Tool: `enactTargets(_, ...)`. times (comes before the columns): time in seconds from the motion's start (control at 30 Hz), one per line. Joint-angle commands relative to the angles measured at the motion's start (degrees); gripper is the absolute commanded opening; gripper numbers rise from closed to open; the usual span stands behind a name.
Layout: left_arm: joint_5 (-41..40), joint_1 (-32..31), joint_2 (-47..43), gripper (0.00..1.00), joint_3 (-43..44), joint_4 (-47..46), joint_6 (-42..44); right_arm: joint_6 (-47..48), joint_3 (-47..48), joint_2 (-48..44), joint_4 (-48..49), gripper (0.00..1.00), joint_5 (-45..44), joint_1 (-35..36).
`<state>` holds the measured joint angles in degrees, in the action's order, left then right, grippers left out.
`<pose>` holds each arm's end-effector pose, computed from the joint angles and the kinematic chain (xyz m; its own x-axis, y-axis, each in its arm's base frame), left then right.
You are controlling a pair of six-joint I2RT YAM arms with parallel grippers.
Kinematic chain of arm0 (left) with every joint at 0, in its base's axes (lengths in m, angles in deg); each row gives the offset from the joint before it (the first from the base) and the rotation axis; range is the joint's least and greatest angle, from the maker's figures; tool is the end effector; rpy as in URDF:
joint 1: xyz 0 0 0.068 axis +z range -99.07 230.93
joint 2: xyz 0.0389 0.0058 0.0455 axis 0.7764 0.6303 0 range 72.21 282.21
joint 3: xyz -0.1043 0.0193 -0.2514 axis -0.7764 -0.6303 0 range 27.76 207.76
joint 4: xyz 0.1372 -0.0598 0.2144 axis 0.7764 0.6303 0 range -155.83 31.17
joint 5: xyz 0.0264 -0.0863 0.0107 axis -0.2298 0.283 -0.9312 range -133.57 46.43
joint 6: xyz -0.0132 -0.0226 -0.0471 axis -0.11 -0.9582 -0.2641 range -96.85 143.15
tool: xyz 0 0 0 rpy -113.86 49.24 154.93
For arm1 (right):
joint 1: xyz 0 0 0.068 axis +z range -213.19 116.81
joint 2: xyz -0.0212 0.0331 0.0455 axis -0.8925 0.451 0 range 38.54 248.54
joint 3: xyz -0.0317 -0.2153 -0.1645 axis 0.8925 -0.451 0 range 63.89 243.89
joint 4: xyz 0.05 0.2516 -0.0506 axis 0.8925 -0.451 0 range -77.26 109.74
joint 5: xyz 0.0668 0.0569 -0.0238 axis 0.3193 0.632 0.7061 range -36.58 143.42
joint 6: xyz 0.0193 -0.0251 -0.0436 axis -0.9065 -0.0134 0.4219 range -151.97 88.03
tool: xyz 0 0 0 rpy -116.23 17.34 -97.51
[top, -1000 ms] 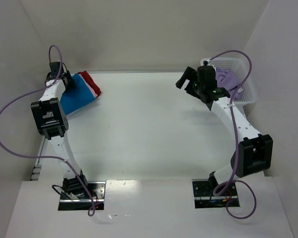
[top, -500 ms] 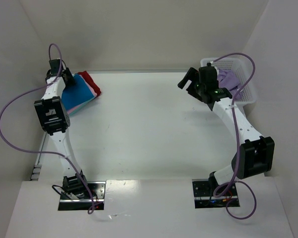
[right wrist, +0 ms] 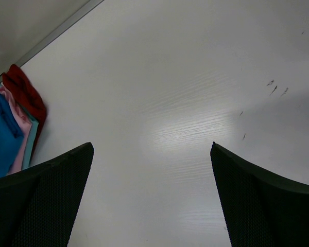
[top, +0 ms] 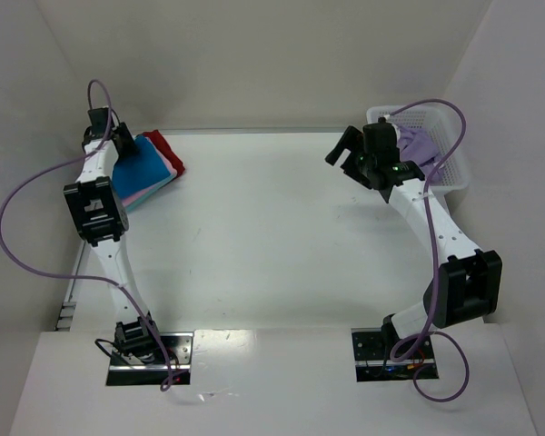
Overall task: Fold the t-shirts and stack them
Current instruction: Put the neatly folded tshirt into the corner of the board with the left arm
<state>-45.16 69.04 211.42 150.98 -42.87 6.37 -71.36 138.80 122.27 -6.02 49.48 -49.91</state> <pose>0.5293 0.1741 0.2072 -0.4765 -0.4594 -0.7496 -0.4895 0.8469 -0.2078 0.3242 0.0740 0.3356 -0.5373 0.5237 -0.6611 0.2160 0.8431 0.4924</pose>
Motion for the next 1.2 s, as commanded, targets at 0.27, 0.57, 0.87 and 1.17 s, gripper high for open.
enactTargets(0.27,6.5,-0.2,-15.3,0.86,-2.3,0.2,1.2,3.6,0.2,-2.6,0.6,1.00,-1.3,-1.0)
enactTargets(0.57,7.6,-3.3,-37.1,1.00,-10.8,2.2,3.3,7.5,1.0,-4.3,1.1,1.00,-2.1,-3.4)
enactTargets(0.87,11.4,-3.3,-60.4,1.00,-38.6,1.3,5.3,12.9,-2.8,-8.0,3.5,1.00,6.1,-4.0)
enactTargets(1.17,10.7,-3.3,-70.3,1.00,-50.8,3.7,4.2,13.1,-9.8,-11.7,8.4,1.00,11.3,-4.6)
